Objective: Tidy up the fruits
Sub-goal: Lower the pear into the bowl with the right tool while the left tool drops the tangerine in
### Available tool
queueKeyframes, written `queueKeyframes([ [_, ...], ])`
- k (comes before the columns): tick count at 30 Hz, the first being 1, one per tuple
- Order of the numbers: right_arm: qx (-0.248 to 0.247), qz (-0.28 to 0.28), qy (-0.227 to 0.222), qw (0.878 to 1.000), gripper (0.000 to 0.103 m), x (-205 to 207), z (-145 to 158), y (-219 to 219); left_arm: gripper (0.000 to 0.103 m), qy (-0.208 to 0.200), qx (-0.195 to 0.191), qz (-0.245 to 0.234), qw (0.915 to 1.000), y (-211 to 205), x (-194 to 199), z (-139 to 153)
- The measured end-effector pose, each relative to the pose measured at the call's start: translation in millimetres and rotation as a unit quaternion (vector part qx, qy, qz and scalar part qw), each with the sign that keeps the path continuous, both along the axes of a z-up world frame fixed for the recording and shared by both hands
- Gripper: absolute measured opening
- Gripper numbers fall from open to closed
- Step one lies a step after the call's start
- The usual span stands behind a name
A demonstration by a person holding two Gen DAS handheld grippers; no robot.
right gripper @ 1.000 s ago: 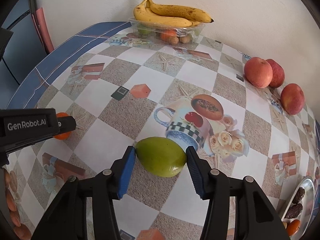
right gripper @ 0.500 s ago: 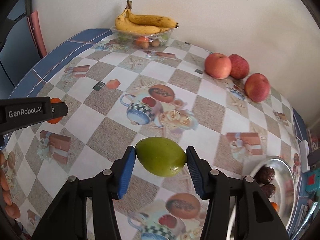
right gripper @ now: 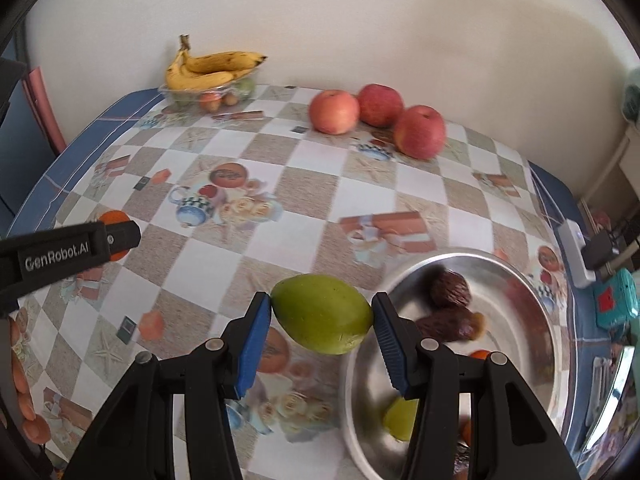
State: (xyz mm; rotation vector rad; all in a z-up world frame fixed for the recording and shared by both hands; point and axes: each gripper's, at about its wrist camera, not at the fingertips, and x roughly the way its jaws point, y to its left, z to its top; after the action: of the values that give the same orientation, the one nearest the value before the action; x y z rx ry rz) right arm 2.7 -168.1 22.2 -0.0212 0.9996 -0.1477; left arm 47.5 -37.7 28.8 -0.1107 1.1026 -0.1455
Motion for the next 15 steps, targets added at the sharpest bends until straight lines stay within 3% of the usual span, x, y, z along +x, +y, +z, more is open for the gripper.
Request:
queueKeyframes([
  [7,0.019,-0.057,-0.005,0.998,0.054,-26.0,0.3,-54.5,0.038,-0.007,0.004,-0.092,0.9957,-64.4,-26.1,0.7],
  [15,0.066,-0.149,0.001,0.987,0.054,-55.6,-7.8,-120.0,0.038,0.005,-0.014,-0.181,0.9834,-117.7,-50.3,-7.9],
])
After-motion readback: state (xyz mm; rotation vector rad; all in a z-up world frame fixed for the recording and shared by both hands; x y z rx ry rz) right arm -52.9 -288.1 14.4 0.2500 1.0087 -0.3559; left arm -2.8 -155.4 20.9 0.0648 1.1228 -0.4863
